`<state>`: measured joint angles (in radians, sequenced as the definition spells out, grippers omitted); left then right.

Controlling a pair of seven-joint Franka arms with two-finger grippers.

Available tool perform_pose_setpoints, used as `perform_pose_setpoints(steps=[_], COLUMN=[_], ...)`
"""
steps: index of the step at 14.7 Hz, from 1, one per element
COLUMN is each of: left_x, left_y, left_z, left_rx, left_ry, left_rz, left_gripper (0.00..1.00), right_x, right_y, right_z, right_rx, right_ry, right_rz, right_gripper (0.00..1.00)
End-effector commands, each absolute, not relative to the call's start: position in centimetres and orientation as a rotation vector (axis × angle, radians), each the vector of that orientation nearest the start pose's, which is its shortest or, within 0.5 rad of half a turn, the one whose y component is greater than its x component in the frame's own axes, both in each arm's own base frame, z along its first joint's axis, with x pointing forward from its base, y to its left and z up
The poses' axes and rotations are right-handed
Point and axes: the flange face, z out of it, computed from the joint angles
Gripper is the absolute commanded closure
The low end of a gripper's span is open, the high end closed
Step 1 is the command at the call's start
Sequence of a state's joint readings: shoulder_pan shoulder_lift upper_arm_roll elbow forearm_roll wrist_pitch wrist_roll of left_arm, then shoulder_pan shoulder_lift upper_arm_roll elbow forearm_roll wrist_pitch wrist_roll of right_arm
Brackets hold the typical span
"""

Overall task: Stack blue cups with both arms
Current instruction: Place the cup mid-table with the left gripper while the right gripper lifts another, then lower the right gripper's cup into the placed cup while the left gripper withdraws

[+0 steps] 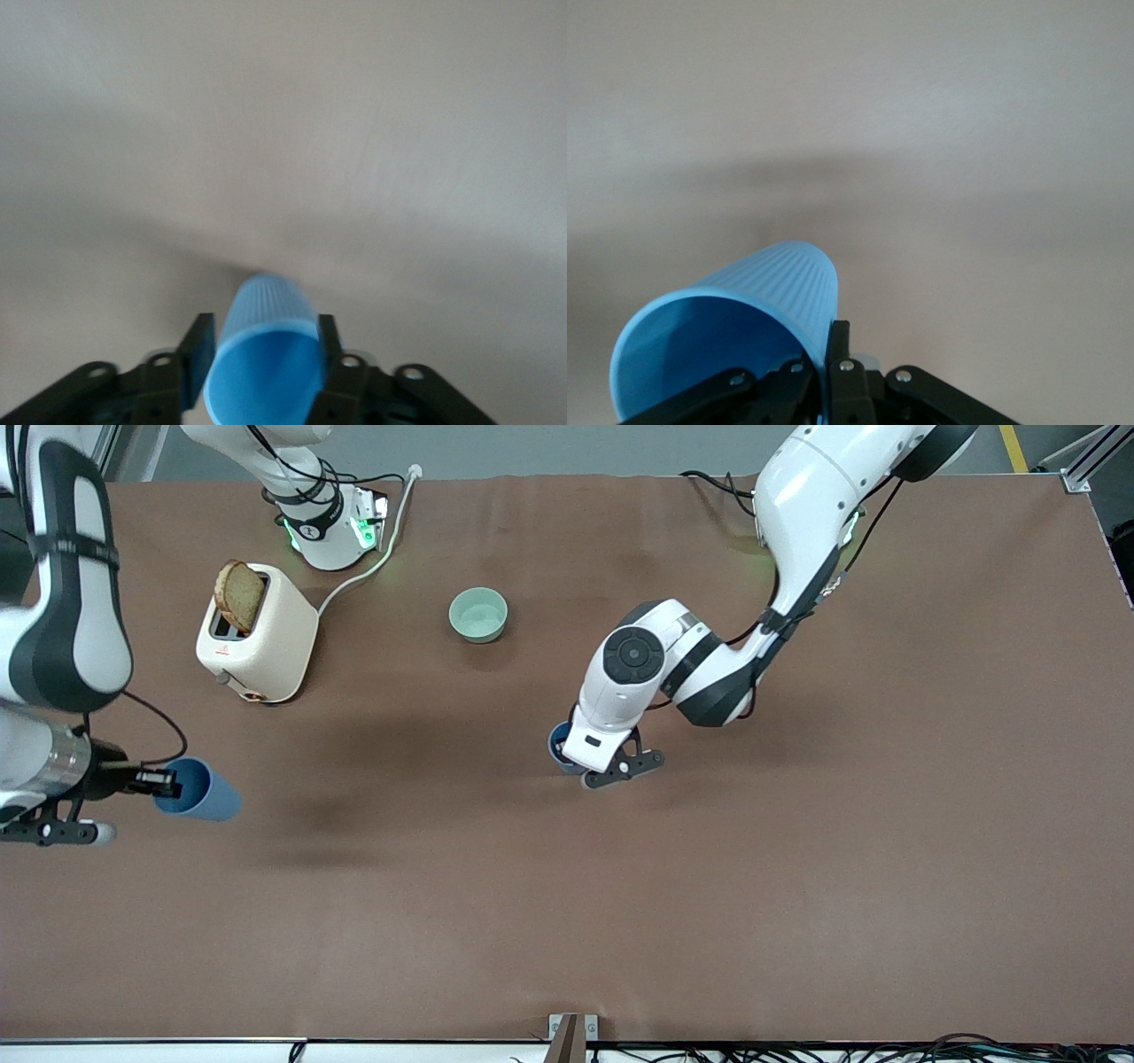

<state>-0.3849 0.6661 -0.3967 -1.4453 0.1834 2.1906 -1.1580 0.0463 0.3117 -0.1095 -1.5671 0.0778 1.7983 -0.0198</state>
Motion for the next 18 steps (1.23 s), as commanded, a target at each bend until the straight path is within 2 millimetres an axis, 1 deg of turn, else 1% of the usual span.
perform_pose_setpoints(steps=[1,3,4,5,6,7,9,10,11,12,13,14,15,16,17,18], left_x=[59.8,60.7,61.2,61.5,61.6,61.6,61.3,61.2,60.7,60.0,59.7,59.1,58.4,57.5,56.9,56.5], left_y=[-40.8,-36.9,-34.6,-32.1,-29.5,-27.0,-22.7,-20.5,-18.5,-16.8,-14.5,-13.3,-12.7,-11.4,-9.8,-8.9], left_z=[41.8,47.8,50.2,52.0,53.6,55.0,57.7,58.7,60.0,61.5,62.4,63.4,64.1,64.8,64.6,64.4], left_rx=[-3.195,-3.198,-3.195,-3.179,-3.153,-3.133,-3.111,-3.113,-3.132,-3.141,-3.135,-3.126,-3.130,-3.133,-3.142,-3.150], left_ry=[-0.623,-0.549,-0.518,-0.471,-0.371,-0.273,-0.169,-0.125,-0.050,-0.005,0.008,0.031,0.069,0.076,0.061,0.079], left_rz=[-0.137,-0.248,-0.294,-0.309,-0.296,-0.281,-0.266,-0.235,-0.199,-0.187,-0.161,-0.155,-0.150,-0.155,-0.135,-0.121], left_gripper=[0.00,0.00,0.00,0.00,0.00,0.00,0.00,0.00,0.00,0.00,0.00,0.00,0.00,0.00,0.00,0.00], right_x=[62.6,61.3,60.6,59.9,59.3,58.2,56.2,55.2,54.5,54.4,54.2,53.3,53.0,52.6,52.1,52.1], right_y=[3.6,10.5,14.1,17.1,20.0,23.7,29.5,32.6,35.1,36.7,38.4,40.2,40.9,41.8,42.8,43.3], right_z=[47.8,48.8,49.1,49.1,48.9,48.9,49.0,48.3,47.5,46.3,45.1,44.4,43.6,42.7,41.9,41.2], right_rx=[-3.083,-3.067,-3.067,-3.066,-3.062,-3.057,-3.041,-3.032,-3.022,-3.011,-2.998,-2.994,-3.000,-3.010,-3.010,-3.006], right_ry=[0.127,0.128,0.143,0.166,0.160,0.133,0.177,0.218,0.240,0.235,0.220,0.192,0.181,0.166,0.146,0.139], right_rz=[0.122,0.138,0.130,0.126,0.117,0.099,0.052,0.031,0.005,-0.022,-0.039,-0.038,-0.031,-0.018,-0.023,-0.036], right_gripper=[0.99,1.00,1.00,1.00,1.00,1.00,1.00,1.00,1.00,1.00,1.00,1.00,1.00,1.00,1.00,1.00])
